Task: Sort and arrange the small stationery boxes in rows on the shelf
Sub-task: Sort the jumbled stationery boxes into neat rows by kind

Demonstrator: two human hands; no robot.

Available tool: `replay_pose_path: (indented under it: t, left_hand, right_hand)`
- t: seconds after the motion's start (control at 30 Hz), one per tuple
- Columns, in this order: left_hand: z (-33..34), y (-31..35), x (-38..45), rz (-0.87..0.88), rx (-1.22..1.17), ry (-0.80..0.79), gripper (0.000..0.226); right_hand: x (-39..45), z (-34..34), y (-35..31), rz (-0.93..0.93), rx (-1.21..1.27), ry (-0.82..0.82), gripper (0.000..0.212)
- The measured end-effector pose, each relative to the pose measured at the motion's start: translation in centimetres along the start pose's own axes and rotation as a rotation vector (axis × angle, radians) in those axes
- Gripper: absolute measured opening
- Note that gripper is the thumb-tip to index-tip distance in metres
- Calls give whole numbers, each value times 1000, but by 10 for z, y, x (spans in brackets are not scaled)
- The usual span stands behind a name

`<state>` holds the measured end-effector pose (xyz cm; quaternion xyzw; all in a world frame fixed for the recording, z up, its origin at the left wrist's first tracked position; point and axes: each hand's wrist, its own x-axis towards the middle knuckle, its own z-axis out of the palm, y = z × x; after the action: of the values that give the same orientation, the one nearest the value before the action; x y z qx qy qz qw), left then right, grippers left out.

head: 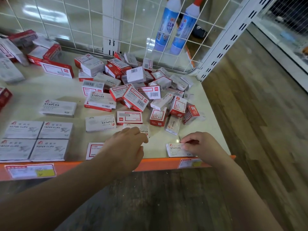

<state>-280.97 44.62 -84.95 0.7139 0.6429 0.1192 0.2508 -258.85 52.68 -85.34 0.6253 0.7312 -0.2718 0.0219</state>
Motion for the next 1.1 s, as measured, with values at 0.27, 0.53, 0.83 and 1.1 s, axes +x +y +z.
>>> replay_pose_path:
  t: [0.27,0.53,0.83,1.1]
  left_hand:
    - [-6,-6,-2,56,185,25,34]
    - [-18,-26,-10,-69,288,148,31]
    - [-37,-53,-26,-216,260,217,29]
    - [-38,-61,-34,-218,195,250,30]
  right_hand:
    - [-3,-4,-7,-33,7,28,14]
    - [4,-4,-49,-145,53,54,13]
    - [9,24,-86,-331,-23,46,36]
    - [14,36,-95,-336,-144,44,44]
